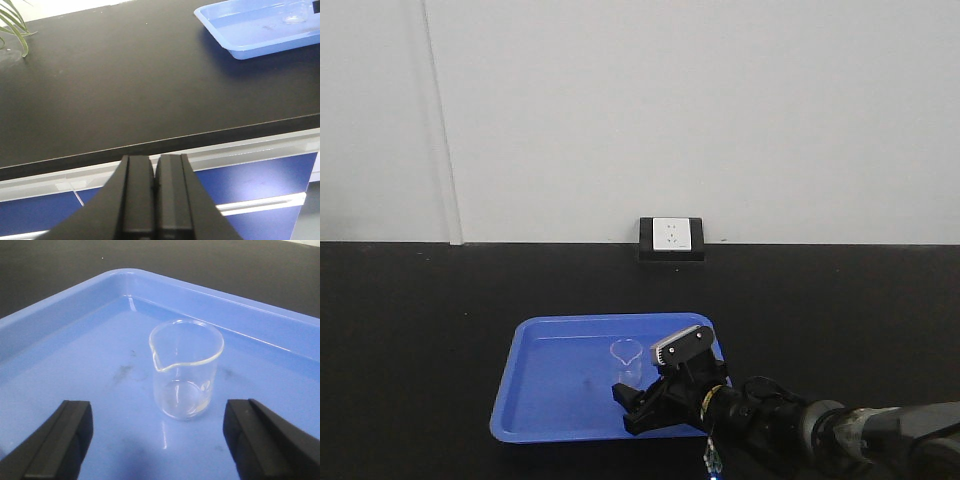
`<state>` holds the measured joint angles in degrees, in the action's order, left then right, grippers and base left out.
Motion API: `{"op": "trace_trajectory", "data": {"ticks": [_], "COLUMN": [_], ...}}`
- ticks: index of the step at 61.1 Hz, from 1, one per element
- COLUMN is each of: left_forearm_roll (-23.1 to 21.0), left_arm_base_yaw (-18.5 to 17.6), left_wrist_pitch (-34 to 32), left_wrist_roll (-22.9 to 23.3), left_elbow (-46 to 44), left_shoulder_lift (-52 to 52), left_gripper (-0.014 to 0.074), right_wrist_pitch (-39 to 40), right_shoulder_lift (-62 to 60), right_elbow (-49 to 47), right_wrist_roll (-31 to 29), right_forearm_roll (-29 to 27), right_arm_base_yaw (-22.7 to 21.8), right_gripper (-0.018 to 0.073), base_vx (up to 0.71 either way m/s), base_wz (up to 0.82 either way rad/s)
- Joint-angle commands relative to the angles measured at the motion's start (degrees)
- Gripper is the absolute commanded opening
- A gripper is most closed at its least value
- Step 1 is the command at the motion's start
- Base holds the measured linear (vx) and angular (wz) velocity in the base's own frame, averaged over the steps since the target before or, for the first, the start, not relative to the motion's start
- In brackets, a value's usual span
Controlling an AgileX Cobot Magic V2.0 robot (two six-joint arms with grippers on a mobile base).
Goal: Move beaker to silver tray on left bench
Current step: 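Close the right gripper on the beaker's sides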
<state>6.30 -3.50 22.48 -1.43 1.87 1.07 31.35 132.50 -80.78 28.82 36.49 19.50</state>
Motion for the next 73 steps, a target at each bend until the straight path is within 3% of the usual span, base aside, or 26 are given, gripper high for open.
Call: {"op": "trace_trajectory", "data": {"ticks": [1,73], "left_forearm_roll": [-0.2,-0.2], "left_arm_base_yaw": [-0.2,-0.2], "left_wrist_pitch": [-4.7,-4.7], "left_wrist_roll": [0.1,0.1], "left_elbow": [1.1,1.1], "left_shoulder_lift": [0.5,0.5], "left_gripper": [0.0001,0.0001], "right_wrist_pitch": [3.9,3.9], "right_shoulder_lift": [-3.4,-3.4], "right_elbow": [-1.7,-1.7], "right_wrist_roll": [0.0,0.0], "right_forearm_roll": [-0.8,-0.8], "right_arm_base_yaw": [-0.1,-0.1], "right_gripper": [0.0579,0.0579], "base_vx": [0.0,0.04], "base_wz": [0.0,0.02]}}
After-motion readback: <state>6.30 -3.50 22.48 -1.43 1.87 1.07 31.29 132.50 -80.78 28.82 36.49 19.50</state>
